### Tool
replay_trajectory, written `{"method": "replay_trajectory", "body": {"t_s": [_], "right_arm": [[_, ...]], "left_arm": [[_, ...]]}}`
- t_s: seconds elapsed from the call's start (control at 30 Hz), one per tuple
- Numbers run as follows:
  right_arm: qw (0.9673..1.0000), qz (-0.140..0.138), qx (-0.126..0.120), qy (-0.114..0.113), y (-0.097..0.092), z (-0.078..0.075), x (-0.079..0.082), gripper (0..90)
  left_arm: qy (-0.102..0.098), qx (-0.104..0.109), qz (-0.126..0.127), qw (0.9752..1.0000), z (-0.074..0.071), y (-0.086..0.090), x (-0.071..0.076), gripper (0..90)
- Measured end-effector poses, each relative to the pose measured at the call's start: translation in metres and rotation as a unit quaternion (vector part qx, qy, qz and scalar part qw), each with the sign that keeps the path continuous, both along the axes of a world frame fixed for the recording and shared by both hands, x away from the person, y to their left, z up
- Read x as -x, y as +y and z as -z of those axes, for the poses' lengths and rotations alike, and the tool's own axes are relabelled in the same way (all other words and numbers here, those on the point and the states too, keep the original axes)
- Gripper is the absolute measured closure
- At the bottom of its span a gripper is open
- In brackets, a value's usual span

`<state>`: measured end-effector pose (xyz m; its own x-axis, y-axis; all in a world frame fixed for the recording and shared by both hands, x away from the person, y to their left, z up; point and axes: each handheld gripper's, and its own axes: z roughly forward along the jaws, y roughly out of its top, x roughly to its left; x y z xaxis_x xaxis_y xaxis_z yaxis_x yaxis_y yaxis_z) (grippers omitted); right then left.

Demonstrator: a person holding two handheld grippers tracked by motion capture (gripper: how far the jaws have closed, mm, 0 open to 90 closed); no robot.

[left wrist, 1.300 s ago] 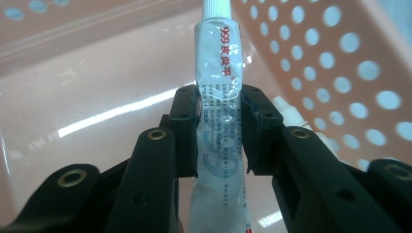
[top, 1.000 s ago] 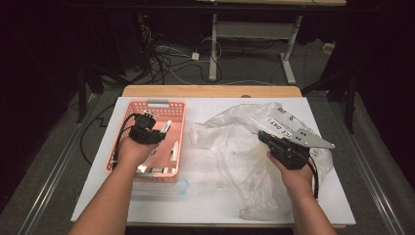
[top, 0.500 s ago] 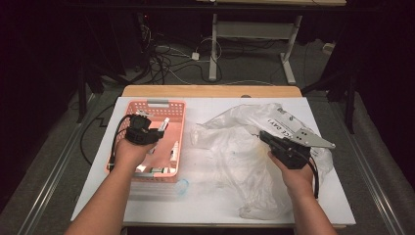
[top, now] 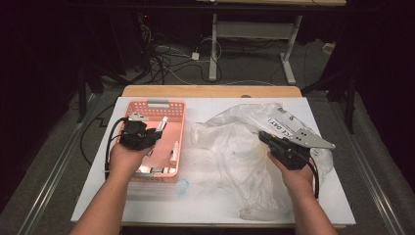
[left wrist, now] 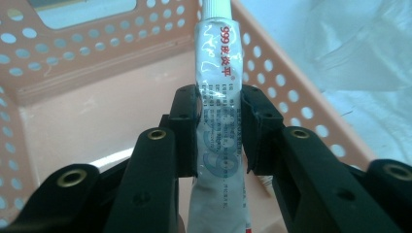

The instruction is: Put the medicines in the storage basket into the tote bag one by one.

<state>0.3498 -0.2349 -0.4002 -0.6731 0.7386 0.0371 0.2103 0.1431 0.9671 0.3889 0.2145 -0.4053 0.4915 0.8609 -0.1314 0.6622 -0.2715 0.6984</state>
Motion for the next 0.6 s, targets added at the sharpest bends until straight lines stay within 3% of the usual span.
{"method": "replay_trajectory", "body": {"t_s": [0.17,0.3,0.6], "right_arm": [[1.0,0.001,-0.004,0.002,0.0,0.0,0.001,90.0],[1.0,-0.005,0.007,0.0,0.001,-0.001,0.001,90.0],[0.9999,-0.015,0.009,-0.001,0.002,-0.003,0.003,90.0]], "left_arm": [[-0.025,-0.005,0.012,0.9996,-0.002,-0.004,0.015,68.4],[-0.045,0.01,0.02,0.9987,-0.006,-0.005,0.028,68.4],[-0.06,0.017,0.037,0.9974,-0.003,-0.015,0.042,68.4]]}}
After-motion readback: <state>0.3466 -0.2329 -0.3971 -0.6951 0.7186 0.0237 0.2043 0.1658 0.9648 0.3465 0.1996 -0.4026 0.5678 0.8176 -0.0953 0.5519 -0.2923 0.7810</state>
